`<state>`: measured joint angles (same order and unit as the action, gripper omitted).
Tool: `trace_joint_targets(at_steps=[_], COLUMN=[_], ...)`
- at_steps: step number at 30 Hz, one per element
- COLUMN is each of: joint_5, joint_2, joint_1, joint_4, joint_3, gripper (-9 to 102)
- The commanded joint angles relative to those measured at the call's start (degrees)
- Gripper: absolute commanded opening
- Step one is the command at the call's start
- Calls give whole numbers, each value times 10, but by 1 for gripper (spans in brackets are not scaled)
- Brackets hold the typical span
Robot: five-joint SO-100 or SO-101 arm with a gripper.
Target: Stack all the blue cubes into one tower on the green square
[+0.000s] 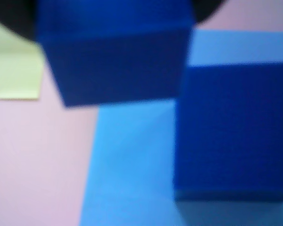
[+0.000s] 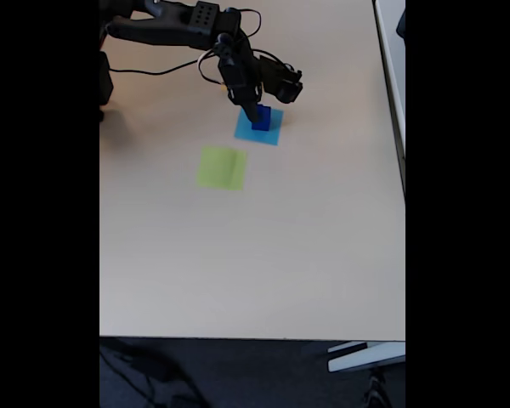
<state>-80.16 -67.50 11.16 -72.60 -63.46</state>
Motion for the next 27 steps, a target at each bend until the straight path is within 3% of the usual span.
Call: trace_joint_targets(at_steps=[1,11,27], joint_5=[-18,-48,-35], joint_2=[-4,42,43], joint_1=[-16,-44,-45], joint_4=[-2,-2,18], joint_3=[45,98,41], gripper=[2,2,1])
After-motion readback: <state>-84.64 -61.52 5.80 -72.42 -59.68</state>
